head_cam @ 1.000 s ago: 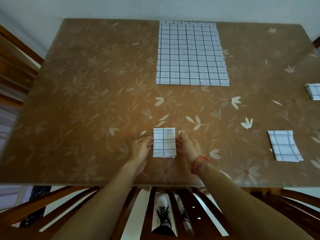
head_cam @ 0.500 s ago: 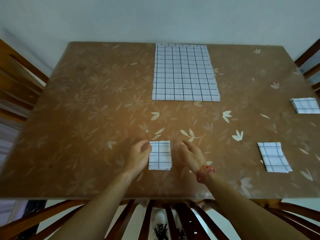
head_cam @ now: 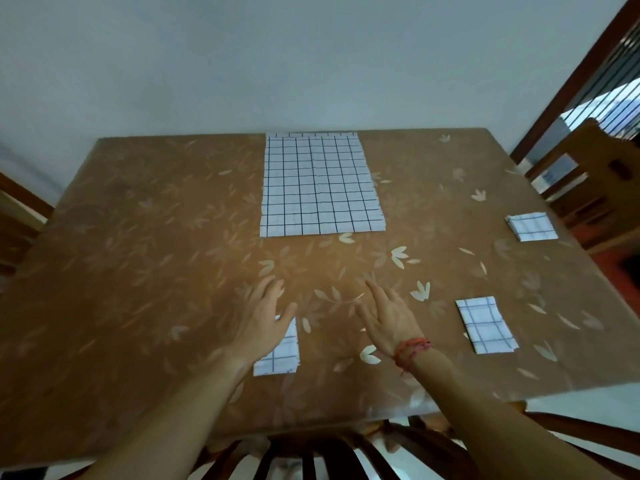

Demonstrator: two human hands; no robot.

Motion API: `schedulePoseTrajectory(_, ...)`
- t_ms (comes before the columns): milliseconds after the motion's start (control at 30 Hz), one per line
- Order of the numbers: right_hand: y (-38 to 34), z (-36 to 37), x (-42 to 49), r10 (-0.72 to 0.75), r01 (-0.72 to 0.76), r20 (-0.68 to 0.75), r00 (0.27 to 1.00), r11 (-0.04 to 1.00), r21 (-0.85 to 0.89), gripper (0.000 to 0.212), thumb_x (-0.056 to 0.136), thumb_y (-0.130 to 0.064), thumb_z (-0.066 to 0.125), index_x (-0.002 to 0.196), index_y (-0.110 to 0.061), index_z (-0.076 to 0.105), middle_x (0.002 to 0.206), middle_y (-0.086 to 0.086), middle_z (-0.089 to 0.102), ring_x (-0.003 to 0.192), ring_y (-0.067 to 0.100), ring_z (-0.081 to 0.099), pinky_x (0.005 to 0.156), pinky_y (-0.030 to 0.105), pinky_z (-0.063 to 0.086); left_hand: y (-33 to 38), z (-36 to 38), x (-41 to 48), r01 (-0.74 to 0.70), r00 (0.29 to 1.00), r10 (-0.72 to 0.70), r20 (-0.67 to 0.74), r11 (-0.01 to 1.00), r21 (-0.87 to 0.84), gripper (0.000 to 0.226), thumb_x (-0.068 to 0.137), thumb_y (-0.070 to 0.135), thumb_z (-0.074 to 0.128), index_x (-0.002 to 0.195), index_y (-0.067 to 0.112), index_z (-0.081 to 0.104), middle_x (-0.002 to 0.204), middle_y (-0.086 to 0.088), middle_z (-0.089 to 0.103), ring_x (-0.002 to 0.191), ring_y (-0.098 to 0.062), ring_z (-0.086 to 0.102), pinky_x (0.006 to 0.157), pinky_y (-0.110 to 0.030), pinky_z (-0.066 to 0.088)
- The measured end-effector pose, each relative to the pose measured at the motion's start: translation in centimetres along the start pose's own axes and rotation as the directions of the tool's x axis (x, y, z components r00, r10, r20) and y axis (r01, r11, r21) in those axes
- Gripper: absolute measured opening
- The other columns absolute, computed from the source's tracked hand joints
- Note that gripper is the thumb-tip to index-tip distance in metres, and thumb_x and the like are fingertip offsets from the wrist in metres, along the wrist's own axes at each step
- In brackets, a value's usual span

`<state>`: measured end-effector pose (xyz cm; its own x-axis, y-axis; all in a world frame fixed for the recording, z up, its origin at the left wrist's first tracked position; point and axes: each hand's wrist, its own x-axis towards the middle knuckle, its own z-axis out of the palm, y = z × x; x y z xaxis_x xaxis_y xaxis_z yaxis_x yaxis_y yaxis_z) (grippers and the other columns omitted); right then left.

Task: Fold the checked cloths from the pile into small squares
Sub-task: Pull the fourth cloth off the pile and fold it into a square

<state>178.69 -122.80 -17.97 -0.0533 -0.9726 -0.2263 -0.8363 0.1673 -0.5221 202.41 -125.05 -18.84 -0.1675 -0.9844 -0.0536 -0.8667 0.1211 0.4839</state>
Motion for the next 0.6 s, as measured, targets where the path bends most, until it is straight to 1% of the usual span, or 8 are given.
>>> schedulePoseTrajectory(67, 0.8, -0.9, 0.3, -0.011, 0.011, -0.022, 1.0, 0.999, -0.034, 0.056, 0.095, -0.051, 0.035, 0.146, -0.029, 0.029, 0.145, 0.002, 0.04, 0.127, 0.025, 0.045, 0.102, 0.046, 0.042, 0.8, 0.1, 0.8, -0.019, 1.0, 0.018, 0.009, 1.0, 0.019, 0.054, 0.098, 0.039, 0.048, 0.145, 0.013, 0.04, 0.153, 0.002, 0.033, 0.141, -0.017, 0.027, 0.114, -0.035, 0.026)
schedulePoseTrajectory(133, 1.5, -1.6, 0.7, -0.024, 0.022, -0.025, 0.999, 0.996, -0.081, 0.057, 0.095, -0.054, 0.032, 0.147, -0.029, 0.028, 0.147, 0.003, 0.038, 0.129, 0.026, 0.044, 0.103, 0.047, 0.041, 1.3, 0.3, 1.5, -0.034, 0.999, 0.033, 0.011, 0.999, 0.038, 0.054, 0.099, 0.039, 0.047, 0.145, 0.013, 0.04, 0.153, 0.0, 0.033, 0.143, -0.017, 0.024, 0.115, -0.036, 0.026)
schedulePoseTrajectory(233, 2.2, -2.5, 1.3, -0.037, 0.032, -0.024, 0.999, 0.986, -0.163, 0.057, 0.097, -0.052, 0.03, 0.148, -0.027, 0.026, 0.151, 0.006, 0.033, 0.136, 0.027, 0.036, 0.111, 0.046, 0.03, 1.8, 0.7, 2.5, -0.035, 0.999, 0.034, 0.01, 0.998, 0.058, 0.054, 0.099, 0.04, 0.046, 0.145, 0.013, 0.039, 0.154, -0.001, 0.031, 0.143, -0.018, 0.023, 0.116, -0.036, 0.026)
schedulePoseTrajectory(333, 2.6, -3.3, 2.3, -0.062, 0.053, -0.03, 0.998, 0.969, -0.243, 0.055, 0.098, -0.05, 0.03, 0.148, -0.027, 0.025, 0.153, 0.007, 0.028, 0.136, 0.028, 0.034, 0.111, 0.047, 0.025, 2.2, 1.0, 3.7, -0.043, 0.999, 0.043, 0.004, 0.996, 0.077, 0.054, 0.099, 0.039, 0.047, 0.145, 0.012, 0.04, 0.154, -0.001, 0.031, 0.142, -0.018, 0.024, 0.114, -0.035, 0.029)
schedulePoseTrajectory(433, 3.0, -3.7, 4.0, -0.092, 0.079, -0.032, 0.995, 0.954, -0.29, 0.054, 0.097, -0.051, 0.028, 0.147, -0.03, 0.024, 0.153, 0.007, 0.027, 0.135, 0.027, 0.034, 0.106, 0.045, 0.03, 2.2, 1.3, 5.1, -0.051, 0.999, 0.051, 0.003, 0.991, 0.125, 0.055, 0.098, 0.042, 0.046, 0.145, 0.016, 0.039, 0.156, 0.001, 0.029, 0.14, -0.02, 0.028, 0.111, -0.039, 0.034)
schedulePoseTrajectory(500, 3.3, -3.8, 5.4, -0.105, 0.093, -0.026, 0.994, 0.95, -0.298, 0.052, 0.096, -0.052, 0.028, 0.144, -0.033, 0.025, 0.151, 0.006, 0.03, 0.135, 0.026, 0.035, 0.104, 0.043, 0.033, 2.1, 1.6, 6.1, -0.045, 0.999, 0.044, 0.012, 0.987, 0.152, 0.056, 0.098, 0.043, 0.045, 0.147, 0.017, 0.037, 0.156, 0.002, 0.028, 0.14, -0.023, 0.029, 0.111, -0.041, 0.034)
schedulePoseTrajectory(600, 3.8, -3.6, 8.1, -0.107, 0.098, -0.01, 0.994, 0.944, -0.316, 0.052, 0.096, -0.052, 0.029, 0.144, -0.032, 0.025, 0.153, 0.006, 0.028, 0.136, 0.026, 0.033, 0.107, 0.043, 0.03, 1.7, 2.2, 8.1, -0.03, 1.0, 0.029, 0.012, 0.983, 0.184, 0.057, 0.098, 0.043, 0.046, 0.147, 0.014, 0.038, 0.154, -0.002, 0.032, 0.139, -0.024, 0.03, 0.113, -0.038, 0.031)
